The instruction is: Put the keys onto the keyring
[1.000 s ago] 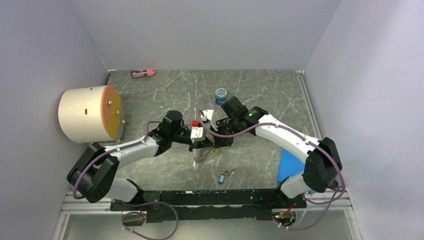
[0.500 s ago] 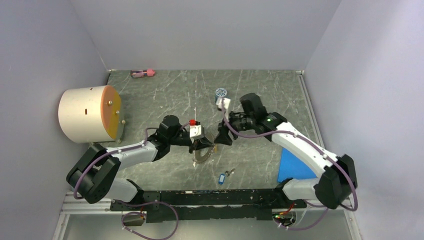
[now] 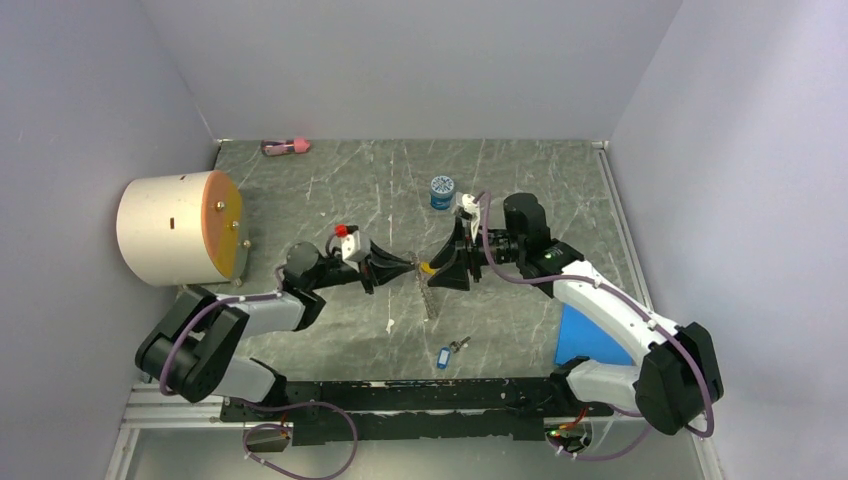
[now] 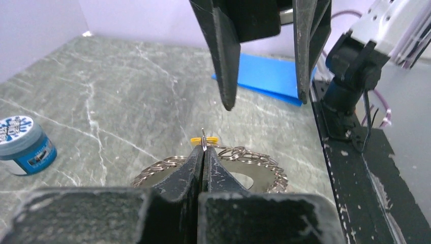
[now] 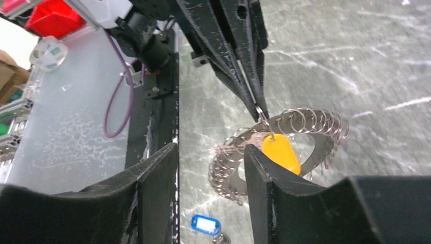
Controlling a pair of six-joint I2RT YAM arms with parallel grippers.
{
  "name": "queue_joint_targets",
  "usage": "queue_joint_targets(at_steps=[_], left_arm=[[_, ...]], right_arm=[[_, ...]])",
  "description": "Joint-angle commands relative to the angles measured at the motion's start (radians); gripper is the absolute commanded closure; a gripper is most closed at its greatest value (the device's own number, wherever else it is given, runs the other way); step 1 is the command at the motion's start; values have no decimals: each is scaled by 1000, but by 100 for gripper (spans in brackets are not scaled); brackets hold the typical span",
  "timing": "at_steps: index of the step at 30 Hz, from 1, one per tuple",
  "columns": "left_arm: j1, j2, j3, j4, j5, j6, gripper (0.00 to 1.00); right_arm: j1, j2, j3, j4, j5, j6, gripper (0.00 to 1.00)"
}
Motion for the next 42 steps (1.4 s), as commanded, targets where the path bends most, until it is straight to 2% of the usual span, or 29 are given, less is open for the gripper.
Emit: queue_joint_targets(at_steps=[1,6,13,18,22,24,33,42], left_arm=[[33,49,-21,389,48,-184,97],[36,47,-6,394,89,-202,98],[37,16,3,374,117,-204,98],[36,14,7,382,127,-216,97],[36,16,9,386,127,-220,97],[35,19,11,388,127,-221,97],[35,27,14,392,128,-226,97],[36,40,21,394,133,-232,97]], right_arm=[[-4,7,1,181,-117,67,48],[-6,31,7,226,-129,84,49],[-7,92,12,329,-164,130,58],[-7,119,36,322,-167,116,61],[-6,136,52,289,-170,91,70],[-6,139,51,280,-169,84,71],[-21,111,37,275,-140,75,61],[-48,86,36,243,-162,38,65]])
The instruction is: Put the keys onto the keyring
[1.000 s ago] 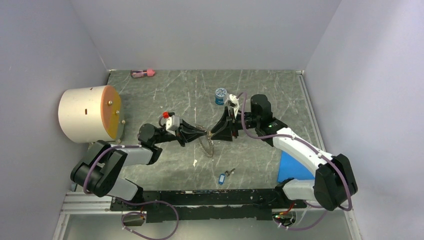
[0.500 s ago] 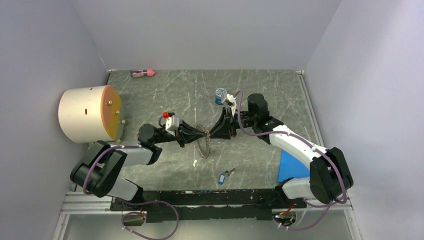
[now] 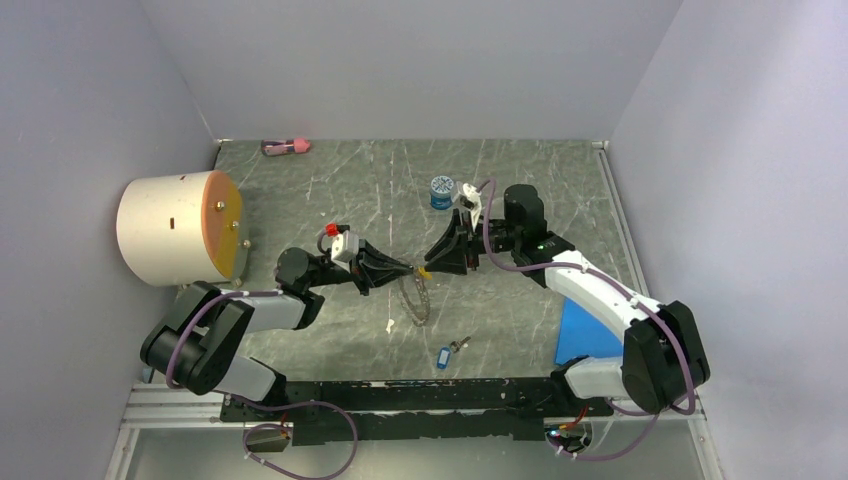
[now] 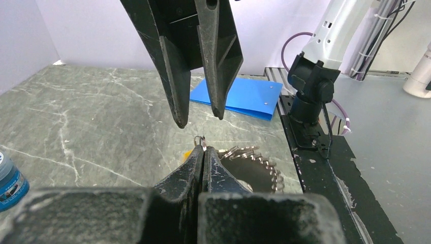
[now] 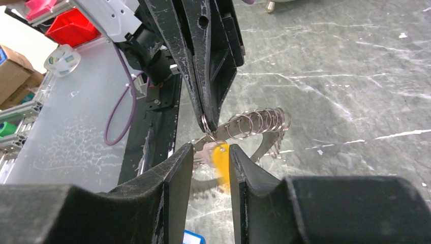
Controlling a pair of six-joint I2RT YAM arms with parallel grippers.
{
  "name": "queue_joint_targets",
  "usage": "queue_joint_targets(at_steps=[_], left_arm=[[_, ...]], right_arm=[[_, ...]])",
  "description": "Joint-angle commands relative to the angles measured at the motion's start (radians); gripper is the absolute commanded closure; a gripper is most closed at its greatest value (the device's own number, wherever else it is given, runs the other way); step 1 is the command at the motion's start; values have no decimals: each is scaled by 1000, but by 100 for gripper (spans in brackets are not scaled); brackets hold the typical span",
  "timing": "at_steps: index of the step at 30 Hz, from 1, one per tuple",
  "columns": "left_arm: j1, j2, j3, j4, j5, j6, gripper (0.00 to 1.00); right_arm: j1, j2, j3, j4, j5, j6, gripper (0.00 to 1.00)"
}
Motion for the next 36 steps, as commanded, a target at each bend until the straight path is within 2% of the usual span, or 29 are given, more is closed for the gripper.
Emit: queue_joint_targets(at_steps=[1,11,19,29,36], left_arm=[[1,-7,37,95,16,-17,98],[1,-6,44,95,18,-23,98],[1,-4,51,95,18,-31,97],[1,0,54,96,12,-36,97],[1,-4,51,95,8,-40,97]], right_arm=[[-8,-22,32,5,-29,-45,65],[-1,45,50,78,-89,9,65],[37,57,44,131,-18,40,65],[54,71,47,150,5,49,80],[64,83,56,136,15,37,97]])
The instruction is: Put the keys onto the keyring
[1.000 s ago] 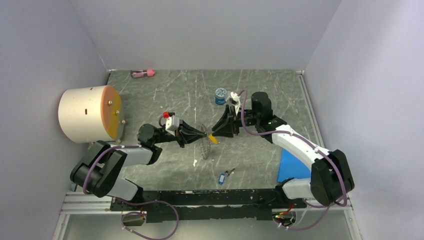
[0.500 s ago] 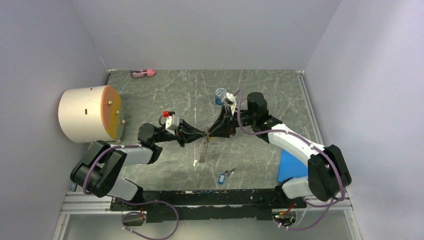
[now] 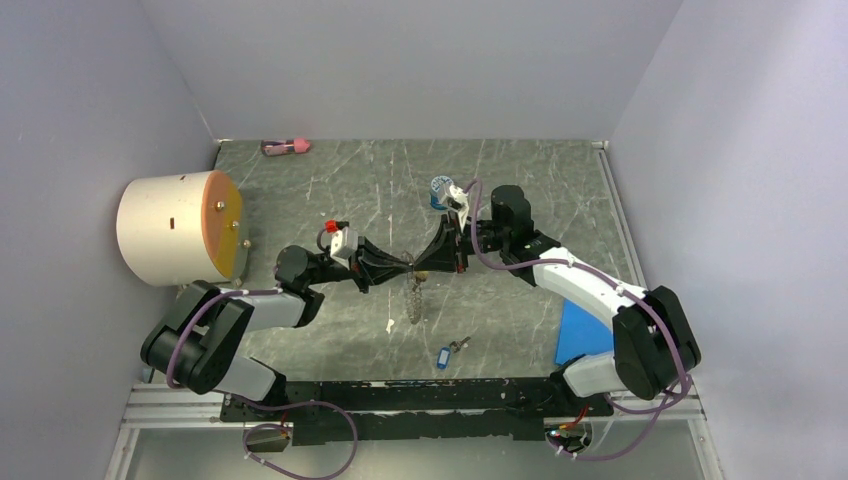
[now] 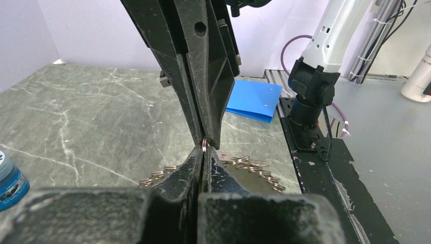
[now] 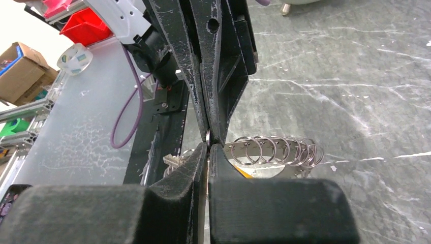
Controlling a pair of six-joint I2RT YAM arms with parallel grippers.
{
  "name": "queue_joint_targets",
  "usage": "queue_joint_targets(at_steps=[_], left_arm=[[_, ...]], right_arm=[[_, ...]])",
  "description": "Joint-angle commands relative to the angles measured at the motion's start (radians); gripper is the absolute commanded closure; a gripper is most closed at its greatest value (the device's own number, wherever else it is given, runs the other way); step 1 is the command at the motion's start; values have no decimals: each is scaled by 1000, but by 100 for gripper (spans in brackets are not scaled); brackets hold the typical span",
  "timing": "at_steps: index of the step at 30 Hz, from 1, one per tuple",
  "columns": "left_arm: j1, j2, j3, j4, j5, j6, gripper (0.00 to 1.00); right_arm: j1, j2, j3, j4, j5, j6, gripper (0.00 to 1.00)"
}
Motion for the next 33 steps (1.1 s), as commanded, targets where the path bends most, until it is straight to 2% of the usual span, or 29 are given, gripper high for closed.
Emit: queue_joint_targets(at_steps=[1,10,15,19,24,26,33], left_arm=[[-6,-6,33,96,-2,-15,97],[-6,-3,27,92,-21,-24,96],[-1,-53,11,-14,-60,35,72],[-1,-182,17,-363,-108,211,69],[-1,-330,105,-927,-162,561,67],[-3,-347,149,-1086,-176,647,67],[-24,-286,220,-1197,-161,704,67]], right_arm=[[10,8,45,33,18,-17,100],[10,-19,54,-43,43,-84,100],[14,-24,89,-201,77,-184,100],[14,-22,132,-364,106,-264,100],[28,-7,220,-586,193,-362,100],[53,17,271,-688,245,-408,100],[112,123,443,-982,412,-476,100]])
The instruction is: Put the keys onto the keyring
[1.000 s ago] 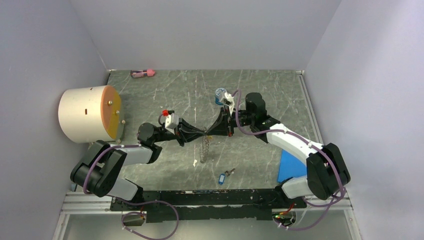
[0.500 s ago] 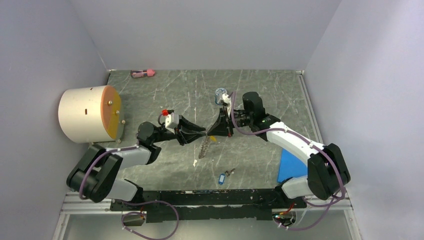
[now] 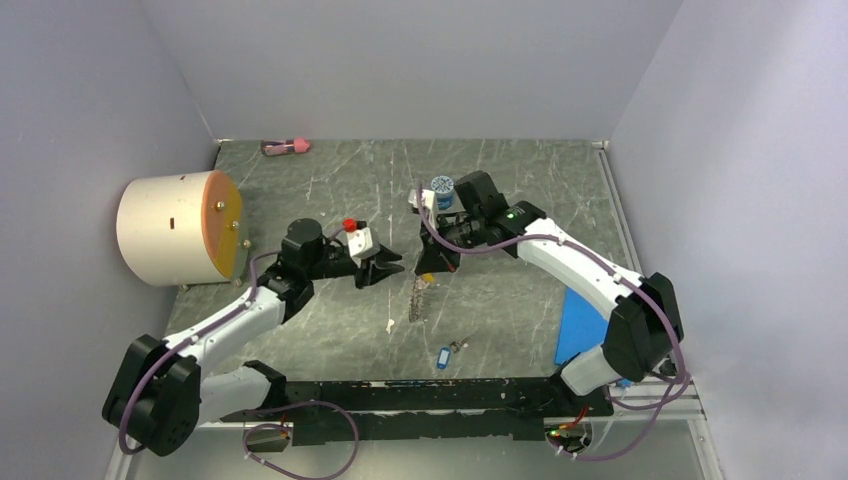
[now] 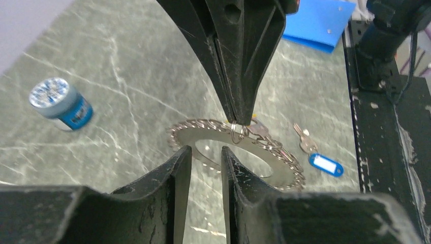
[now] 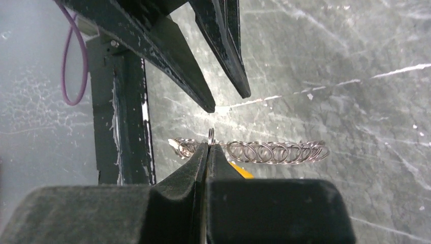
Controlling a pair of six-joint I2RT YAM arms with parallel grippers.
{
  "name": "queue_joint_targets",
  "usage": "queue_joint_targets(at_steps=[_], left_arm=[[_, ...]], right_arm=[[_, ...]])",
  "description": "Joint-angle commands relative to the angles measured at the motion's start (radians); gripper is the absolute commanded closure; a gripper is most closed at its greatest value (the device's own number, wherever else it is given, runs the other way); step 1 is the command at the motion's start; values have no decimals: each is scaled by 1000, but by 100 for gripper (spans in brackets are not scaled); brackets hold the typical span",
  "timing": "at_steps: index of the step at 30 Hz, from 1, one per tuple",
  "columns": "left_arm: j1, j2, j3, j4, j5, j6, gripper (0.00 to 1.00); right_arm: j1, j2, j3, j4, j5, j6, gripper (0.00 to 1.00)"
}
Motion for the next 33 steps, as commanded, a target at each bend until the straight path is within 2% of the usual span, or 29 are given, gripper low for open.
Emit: queue_joint_targets(at_steps=[1,6,11,20,33], left_arm=[[-32,48,69,-177,8,127,67],[-95,105,93,-211,-3,193,65],[-112,142,92,-144,3,182,63],[-133,177,114,-120,25,170,62],[-138,131,33,-21,10,132,63]], right_arm=[[21,47,109,-215,110,-71,100],[25,69,149,-287,136,-85,100],[32,77,167,-316,107,-108,100],[41,96,164,-306,71,-115,100],[42,62,70,-202,45,-113,100]])
